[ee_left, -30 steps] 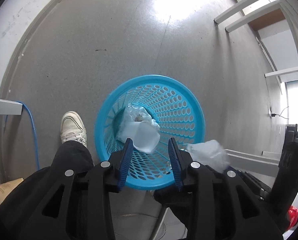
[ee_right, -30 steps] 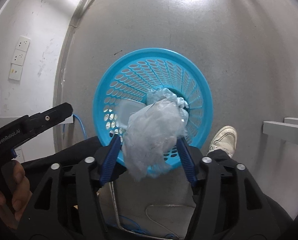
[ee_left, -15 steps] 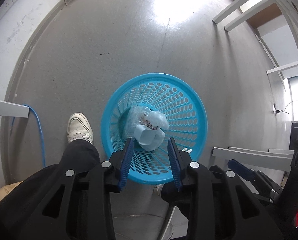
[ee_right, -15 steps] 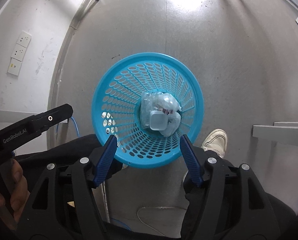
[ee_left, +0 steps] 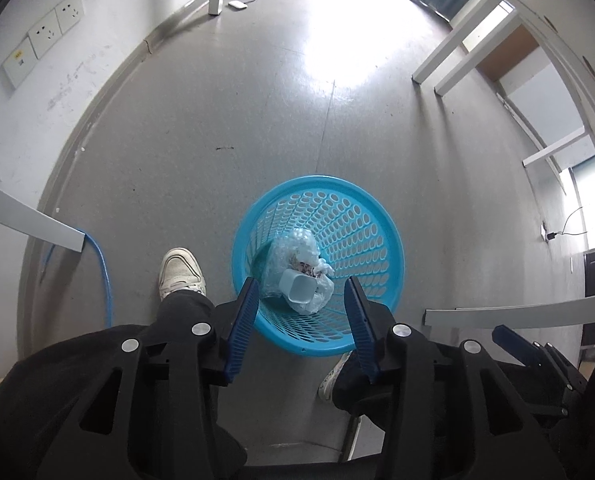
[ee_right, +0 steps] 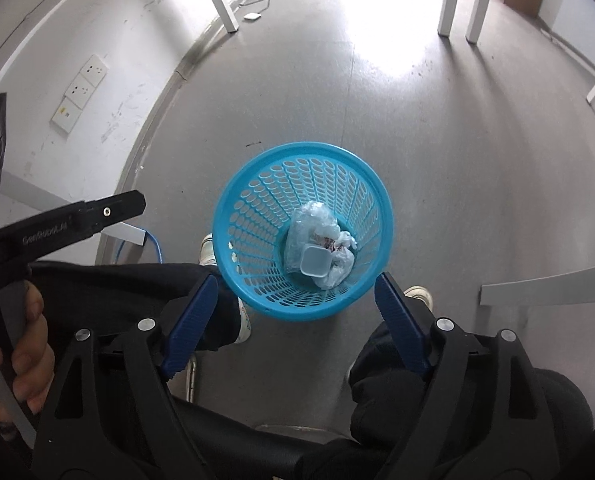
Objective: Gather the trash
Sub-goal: 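Raise both tools and move toward the pink-printed plastic packet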
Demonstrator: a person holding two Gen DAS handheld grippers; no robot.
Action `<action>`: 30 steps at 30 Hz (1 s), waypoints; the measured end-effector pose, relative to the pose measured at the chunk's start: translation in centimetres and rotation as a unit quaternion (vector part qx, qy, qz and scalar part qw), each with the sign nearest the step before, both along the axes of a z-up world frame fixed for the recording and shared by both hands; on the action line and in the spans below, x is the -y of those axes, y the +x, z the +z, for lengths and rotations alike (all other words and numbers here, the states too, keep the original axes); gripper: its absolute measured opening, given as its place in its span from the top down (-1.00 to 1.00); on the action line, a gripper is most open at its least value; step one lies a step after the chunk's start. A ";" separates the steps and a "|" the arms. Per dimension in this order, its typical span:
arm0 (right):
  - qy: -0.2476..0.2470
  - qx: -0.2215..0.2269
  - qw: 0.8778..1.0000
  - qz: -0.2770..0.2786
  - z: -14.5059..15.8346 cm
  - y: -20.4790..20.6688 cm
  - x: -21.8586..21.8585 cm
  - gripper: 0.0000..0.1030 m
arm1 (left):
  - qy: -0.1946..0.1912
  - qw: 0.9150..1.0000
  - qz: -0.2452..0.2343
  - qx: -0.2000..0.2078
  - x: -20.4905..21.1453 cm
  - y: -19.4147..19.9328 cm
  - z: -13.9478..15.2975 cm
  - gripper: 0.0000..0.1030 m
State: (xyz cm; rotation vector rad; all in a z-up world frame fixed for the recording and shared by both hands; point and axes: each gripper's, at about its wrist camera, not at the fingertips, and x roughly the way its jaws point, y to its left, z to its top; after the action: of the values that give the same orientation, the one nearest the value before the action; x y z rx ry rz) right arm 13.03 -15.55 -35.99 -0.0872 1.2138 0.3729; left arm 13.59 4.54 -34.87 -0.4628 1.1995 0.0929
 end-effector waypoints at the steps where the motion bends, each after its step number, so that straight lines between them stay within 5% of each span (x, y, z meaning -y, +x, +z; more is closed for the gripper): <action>1: -0.002 0.006 1.000 0.002 0.4 -0.5 0.0 -0.53 | 0.000 1.000 0.000 0.004 0.2 -0.3 0.3 0.10; 18: 0.021 0.085 0.996 0.018 8.4 -10.0 3.0 -0.72 | 0.049 0.993 0.008 0.112 1.9 -10.1 8.1 -0.22; 21: 0.036 0.121 0.992 0.026 11.2 -12.4 4.0 -0.76 | 0.077 0.985 -0.014 0.155 2.6 -12.3 11.1 -0.41; 25: 0.063 0.174 0.982 0.026 15.8 -14.9 5.5 -0.81 | 0.052 0.982 -0.023 0.181 2.1 -15.3 13.9 -0.60; 30: 0.094 0.235 0.967 0.022 21.4 -16.7 7.1 -0.83 | 0.079 0.971 -0.024 0.222 1.6 -17.7 17.6 -0.84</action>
State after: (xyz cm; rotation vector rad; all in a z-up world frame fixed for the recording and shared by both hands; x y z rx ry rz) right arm -3.71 -22.65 -14.58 -0.0351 0.7046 0.4738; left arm -4.16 2.92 -17.31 -0.2936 0.7545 0.0395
